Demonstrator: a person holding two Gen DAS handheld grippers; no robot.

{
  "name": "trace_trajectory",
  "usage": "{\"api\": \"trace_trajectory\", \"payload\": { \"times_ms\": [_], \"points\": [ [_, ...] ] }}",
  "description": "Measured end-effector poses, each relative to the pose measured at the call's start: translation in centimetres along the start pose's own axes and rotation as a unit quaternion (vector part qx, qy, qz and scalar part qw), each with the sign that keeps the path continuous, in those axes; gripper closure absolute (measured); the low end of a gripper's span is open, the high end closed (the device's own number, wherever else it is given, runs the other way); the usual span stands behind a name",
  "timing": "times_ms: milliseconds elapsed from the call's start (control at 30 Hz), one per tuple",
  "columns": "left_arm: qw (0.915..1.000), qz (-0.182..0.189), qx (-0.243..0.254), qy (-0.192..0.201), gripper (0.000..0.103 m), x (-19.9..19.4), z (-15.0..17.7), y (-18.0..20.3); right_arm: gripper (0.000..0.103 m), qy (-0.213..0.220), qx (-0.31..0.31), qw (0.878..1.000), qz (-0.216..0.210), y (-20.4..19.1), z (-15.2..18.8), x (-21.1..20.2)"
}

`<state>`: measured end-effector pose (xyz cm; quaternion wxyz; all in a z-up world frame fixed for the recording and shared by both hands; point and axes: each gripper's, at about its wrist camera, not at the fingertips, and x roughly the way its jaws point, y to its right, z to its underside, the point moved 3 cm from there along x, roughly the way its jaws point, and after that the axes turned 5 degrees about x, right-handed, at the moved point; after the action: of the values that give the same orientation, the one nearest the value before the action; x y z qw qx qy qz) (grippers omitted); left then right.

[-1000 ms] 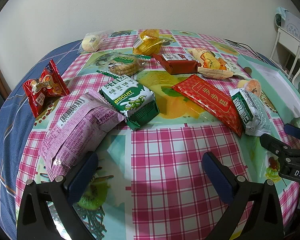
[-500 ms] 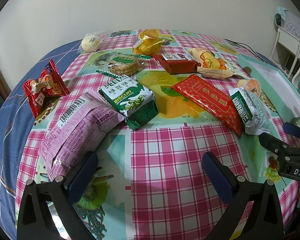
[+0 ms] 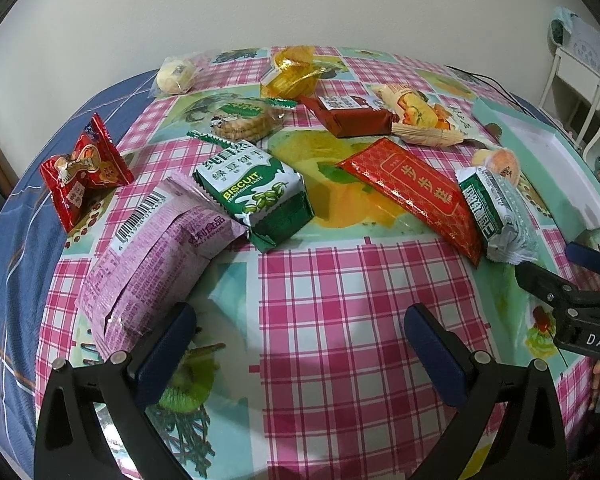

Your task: Organize snacks

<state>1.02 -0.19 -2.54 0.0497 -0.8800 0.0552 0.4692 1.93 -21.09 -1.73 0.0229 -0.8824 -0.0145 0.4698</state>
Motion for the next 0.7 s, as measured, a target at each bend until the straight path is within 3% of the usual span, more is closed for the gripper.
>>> {"api": "trace_trajectory", "payload": {
  "times_ms": [400, 533, 700],
  "points": [
    [0.9998, 0.018, 0.008, -0.002, 0.000, -0.4, 0.2, 0.0, 0.000, -0.039, -0.013, 0.999, 0.000, -0.9, -0.4, -0.1],
    [0.9998, 0.016, -0.009, 0.012, 0.000, -1.3, 0.0, -0.8, 0.000, 0.014, -0.046, 0.999, -0.014, -2.5, -1.5, -2.4],
    [0.9995, 0.002, -0.004, 0.031, 0.000, -3.2, -0.7, -1.5, 0.000, 0.023, -0.064, 0.997, -0.041, -4.4, -2.6, -3.2]
  ]
}}
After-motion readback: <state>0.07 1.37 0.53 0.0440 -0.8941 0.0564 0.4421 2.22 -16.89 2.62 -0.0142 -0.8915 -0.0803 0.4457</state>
